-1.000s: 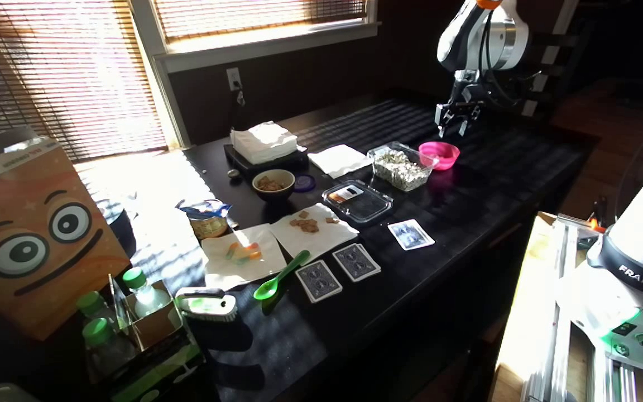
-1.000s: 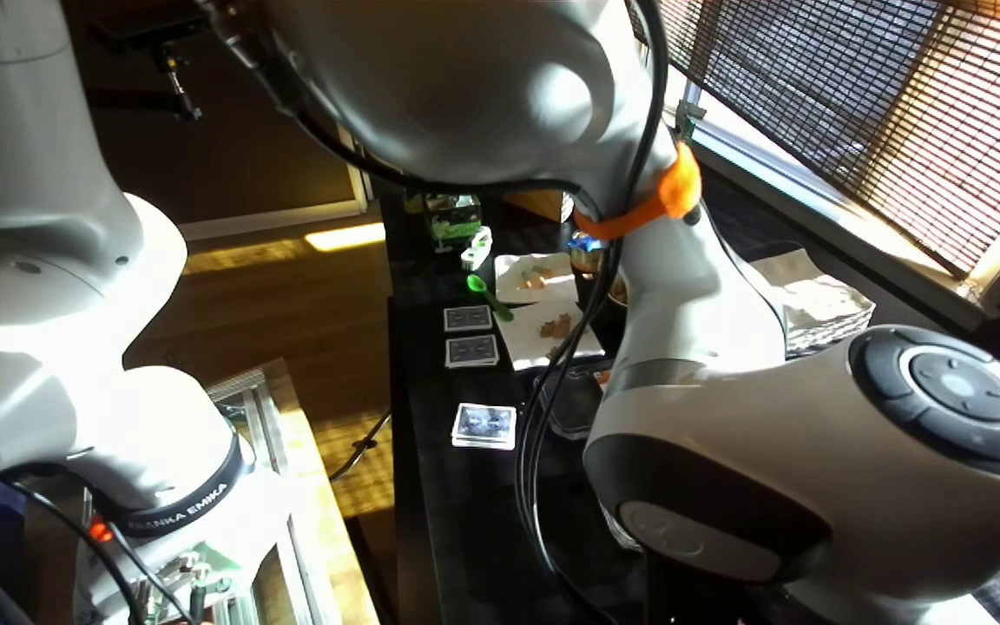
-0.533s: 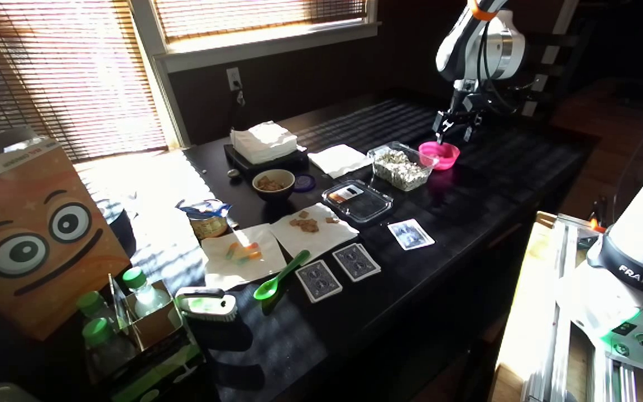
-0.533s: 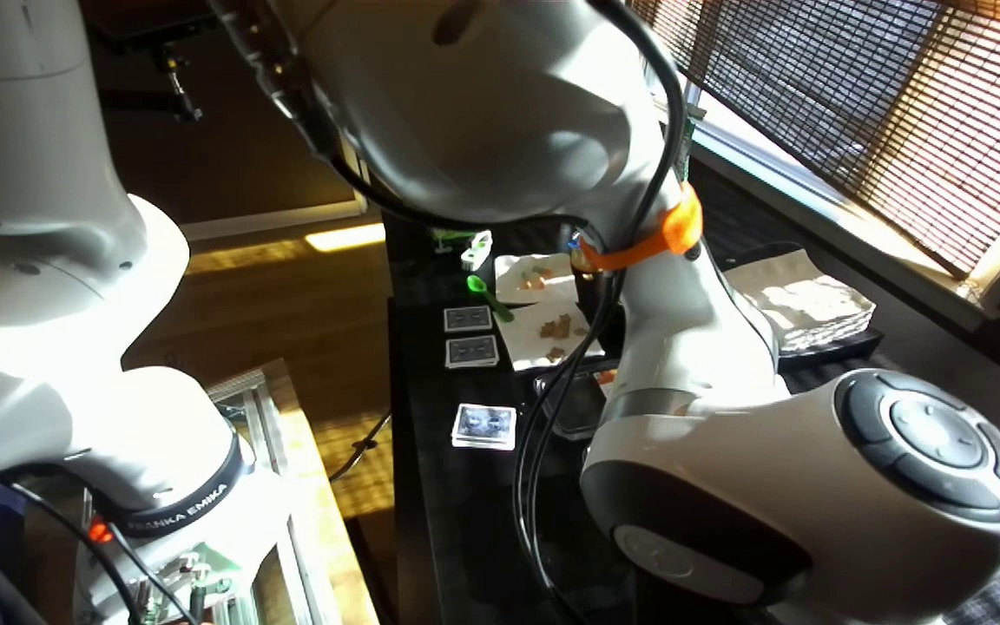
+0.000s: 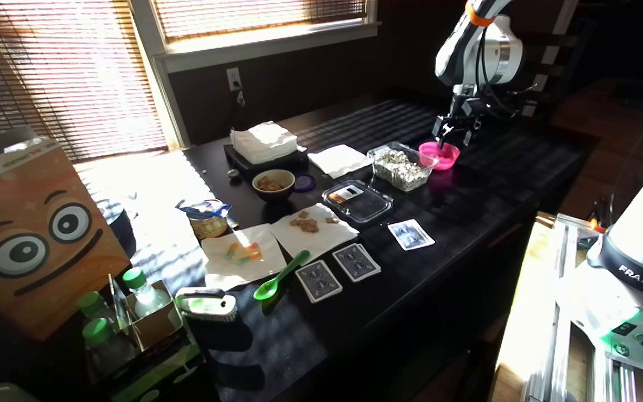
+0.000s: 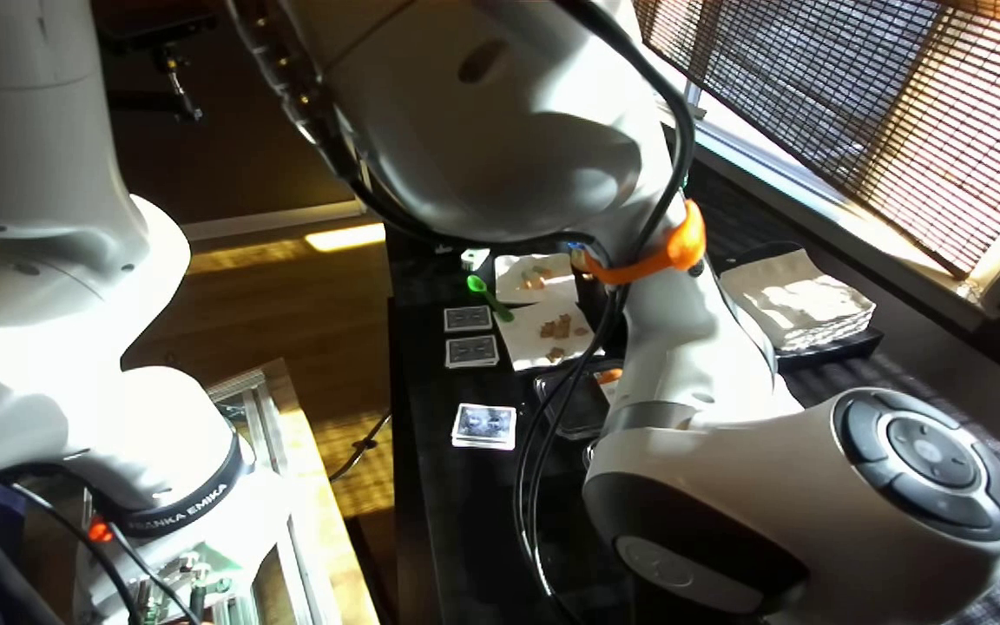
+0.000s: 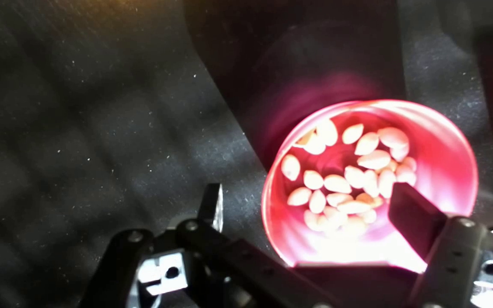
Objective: Pour the contents in the pink bowl into the clear container.
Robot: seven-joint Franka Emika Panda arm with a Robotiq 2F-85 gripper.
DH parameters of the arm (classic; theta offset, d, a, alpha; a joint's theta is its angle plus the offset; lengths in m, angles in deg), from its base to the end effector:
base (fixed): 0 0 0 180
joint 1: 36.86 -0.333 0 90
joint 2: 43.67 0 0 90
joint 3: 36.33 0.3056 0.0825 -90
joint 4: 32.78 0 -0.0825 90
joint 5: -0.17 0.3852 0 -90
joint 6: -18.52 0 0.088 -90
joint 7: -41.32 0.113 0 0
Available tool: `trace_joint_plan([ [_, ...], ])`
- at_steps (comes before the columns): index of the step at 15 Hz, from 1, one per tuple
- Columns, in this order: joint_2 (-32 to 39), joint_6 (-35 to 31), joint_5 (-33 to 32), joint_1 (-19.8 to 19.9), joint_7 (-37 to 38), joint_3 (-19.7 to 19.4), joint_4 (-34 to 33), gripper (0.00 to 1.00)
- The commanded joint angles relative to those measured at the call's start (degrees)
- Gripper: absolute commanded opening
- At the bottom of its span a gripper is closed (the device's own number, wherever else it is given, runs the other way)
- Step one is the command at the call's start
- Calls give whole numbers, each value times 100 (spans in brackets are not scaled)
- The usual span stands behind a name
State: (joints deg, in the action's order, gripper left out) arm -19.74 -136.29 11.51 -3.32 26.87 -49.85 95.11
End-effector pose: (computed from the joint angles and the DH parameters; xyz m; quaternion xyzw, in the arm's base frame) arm 0.3666 -0.4091 0.1767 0.9348 -0.3534 0.0292 0.0198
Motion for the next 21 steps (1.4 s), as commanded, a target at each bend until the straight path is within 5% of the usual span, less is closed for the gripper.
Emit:
trace_joint_plan([
  [1, 54, -139, -28, -46, 86, -39, -13, 100],
  [4, 182, -198, 164, 76, 89, 66, -137, 99],
  [5, 201, -201, 204, 117, 68, 104, -157, 75],
  [7, 292, -231, 236, 173, 46, 153, -217, 70],
  [17, 650, -263, 230, 575, 29, 341, -521, 1],
  [21, 530, -149, 330, 868, -61, 488, -621, 2],
])
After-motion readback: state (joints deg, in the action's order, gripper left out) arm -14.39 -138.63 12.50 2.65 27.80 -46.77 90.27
